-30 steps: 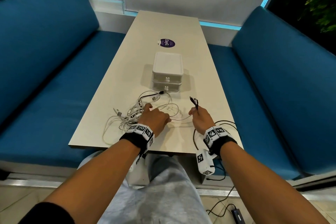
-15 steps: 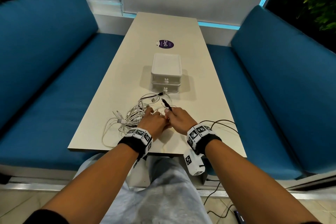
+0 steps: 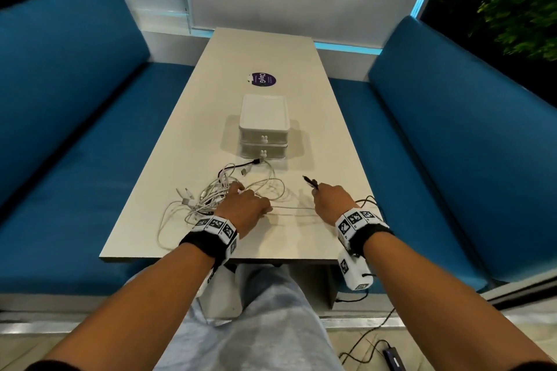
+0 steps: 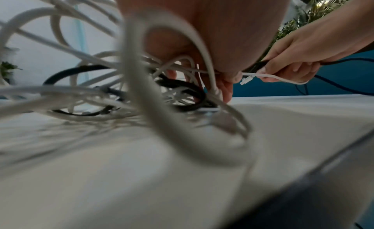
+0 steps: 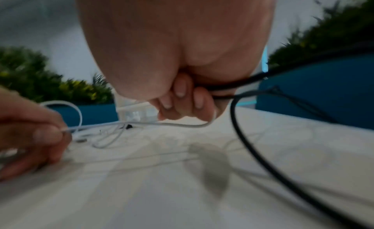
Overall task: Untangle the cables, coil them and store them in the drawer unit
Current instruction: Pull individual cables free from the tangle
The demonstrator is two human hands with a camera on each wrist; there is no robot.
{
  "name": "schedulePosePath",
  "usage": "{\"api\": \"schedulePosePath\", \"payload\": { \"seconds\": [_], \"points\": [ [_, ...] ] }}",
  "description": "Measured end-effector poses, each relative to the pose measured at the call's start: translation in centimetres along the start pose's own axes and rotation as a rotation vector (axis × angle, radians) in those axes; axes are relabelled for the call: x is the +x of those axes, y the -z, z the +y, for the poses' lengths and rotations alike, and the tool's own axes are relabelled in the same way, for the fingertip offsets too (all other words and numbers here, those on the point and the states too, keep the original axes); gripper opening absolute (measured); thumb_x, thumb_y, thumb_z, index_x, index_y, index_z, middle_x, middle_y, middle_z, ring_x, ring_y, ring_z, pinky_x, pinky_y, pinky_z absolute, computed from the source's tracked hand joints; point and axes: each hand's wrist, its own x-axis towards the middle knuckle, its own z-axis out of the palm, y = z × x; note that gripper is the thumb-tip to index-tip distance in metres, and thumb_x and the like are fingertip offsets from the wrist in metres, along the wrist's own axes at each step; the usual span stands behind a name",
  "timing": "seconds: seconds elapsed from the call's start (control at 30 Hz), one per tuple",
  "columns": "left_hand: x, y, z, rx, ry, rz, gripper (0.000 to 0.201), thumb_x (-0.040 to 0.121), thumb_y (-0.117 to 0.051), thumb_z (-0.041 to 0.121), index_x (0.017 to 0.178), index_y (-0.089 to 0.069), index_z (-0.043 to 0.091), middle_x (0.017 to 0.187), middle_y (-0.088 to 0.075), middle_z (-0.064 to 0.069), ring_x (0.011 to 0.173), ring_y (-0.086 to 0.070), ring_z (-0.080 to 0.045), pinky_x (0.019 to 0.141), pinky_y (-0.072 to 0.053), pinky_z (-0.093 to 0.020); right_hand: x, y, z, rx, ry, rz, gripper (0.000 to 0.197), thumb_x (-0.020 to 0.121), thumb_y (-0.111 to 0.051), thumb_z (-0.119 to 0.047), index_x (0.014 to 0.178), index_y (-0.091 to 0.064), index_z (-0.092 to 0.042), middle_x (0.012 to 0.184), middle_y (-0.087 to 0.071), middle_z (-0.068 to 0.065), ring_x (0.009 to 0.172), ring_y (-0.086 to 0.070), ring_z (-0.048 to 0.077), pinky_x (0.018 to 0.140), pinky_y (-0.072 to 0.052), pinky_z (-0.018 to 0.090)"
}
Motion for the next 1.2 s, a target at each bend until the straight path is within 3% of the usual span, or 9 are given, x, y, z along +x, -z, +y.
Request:
{"api": "schedulePosePath", "payload": {
  "seconds": [0.2,0.33,0.43,0.57,0.67,0.77,0.97,1.1,1.2],
  "points": [
    [0.1,0.3,0.8,-0.025,0.037,0.021,0.028,0.103,-0.037,0.030,0.109,-0.064,0.030,0.100,-0.068,-0.004,0.103,-0.056,-0.026,0.109,-0.023,-0.043,0.2,-0.9,-2.9,0.235,0.066,0.066,0.036,0.103,-0.030,-0.034,0.110,-0.056,-0.010,0.108,-0.065,0.015,0.099,-0.059,0.036,0.080,-0.046,0.039],
    [0.2,0.7,0.8,-0.042,0.037,0.025,0.023,0.099,-0.039,0.026,0.101,-0.062,0.030,0.087,-0.068,0.000,0.091,-0.060,-0.024,0.103,-0.027,-0.043,-0.7,-2.1,-5.8,0.352,0.226,0.059,0.030,0.102,-0.033,-0.032,0.103,-0.059,-0.016,0.101,-0.069,0.010,0.092,-0.063,0.030,0.081,-0.049,0.036],
    [0.1,0.9,0.5,-0.012,0.017,0.000,0.020,0.095,-0.041,0.020,0.094,-0.058,0.030,0.079,-0.066,0.003,0.082,-0.062,-0.024,0.101,-0.029,-0.044,-1.3,-3.0,-6.5,0.399,0.284,0.022,0.027,0.103,-0.035,-0.031,0.101,-0.057,-0.015,0.091,-0.067,0.010,0.087,-0.063,0.034,0.078,-0.051,0.042],
    [-0.1,0.9,0.2,-0.033,0.029,-0.028,0.022,0.093,-0.042,0.015,0.093,-0.057,0.030,0.073,-0.058,0.007,0.084,-0.062,-0.024,0.103,-0.028,-0.044,-1.4,-3.3,-5.9,0.362,0.273,-0.052,0.028,0.104,-0.036,-0.032,0.098,-0.056,-0.013,0.093,-0.066,0.012,0.089,-0.063,0.035,0.078,-0.049,0.040],
    [0.1,0.6,0.5,-0.031,0.023,-0.035,0.019,0.097,-0.043,0.022,0.096,-0.061,0.027,0.090,-0.069,0.002,0.094,-0.060,-0.024,0.102,-0.027,-0.042,-1.0,-3.4,-5.0,0.278,0.245,-0.111,0.032,0.103,-0.037,-0.033,0.105,-0.060,-0.010,0.103,-0.067,0.015,0.097,-0.061,0.033,0.077,-0.043,0.034],
    [0.1,0.0,-0.4,-0.043,0.002,-0.024,0.018,0.099,-0.046,0.030,0.096,-0.063,0.024,0.096,-0.071,0.000,0.099,-0.060,-0.023,0.101,-0.024,-0.041,-0.8,-3.0,-3.5,0.131,0.264,-0.126,0.027,0.102,-0.039,-0.037,0.095,-0.056,-0.018,0.098,-0.066,0.012,0.089,-0.059,0.031,0.072,-0.041,0.035],
    [-0.2,-0.1,-1.6,-0.015,0.050,-0.032,0.023,0.103,-0.041,0.033,0.112,-0.061,0.028,0.106,-0.070,-0.002,0.108,-0.056,-0.022,0.107,-0.021,-0.040,0.3,-1.5,1.8,-0.014,0.031,-0.054,0.036,0.102,-0.039,-0.038,0.115,-0.058,-0.011,0.107,-0.065,0.016,0.095,-0.061,0.034,0.072,-0.042,0.033],
    [-0.1,-0.1,-0.3,0.007,0.079,-0.033,0.028,0.104,-0.035,0.033,0.116,-0.060,0.027,0.104,-0.069,-0.002,0.108,-0.054,-0.024,0.108,-0.021,-0.045,0.2,-2.1,0.6,0.040,-0.012,0.093,0.033,0.103,-0.033,-0.038,0.114,-0.053,-0.015,0.098,-0.063,0.015,0.082,-0.059,0.034,0.068,-0.045,0.035],
    [-0.2,0.0,0.3,-0.024,0.084,-0.031,0.029,0.104,-0.034,0.033,0.112,-0.061,0.026,0.102,-0.068,-0.003,0.105,-0.054,-0.026,0.108,-0.021,-0.046,-0.6,-2.6,-1.5,0.074,0.040,0.202,0.034,0.104,-0.031,-0.039,0.120,-0.050,-0.016,0.093,-0.062,0.018,0.078,-0.059,0.037,0.065,-0.045,0.037]
  ]
}}
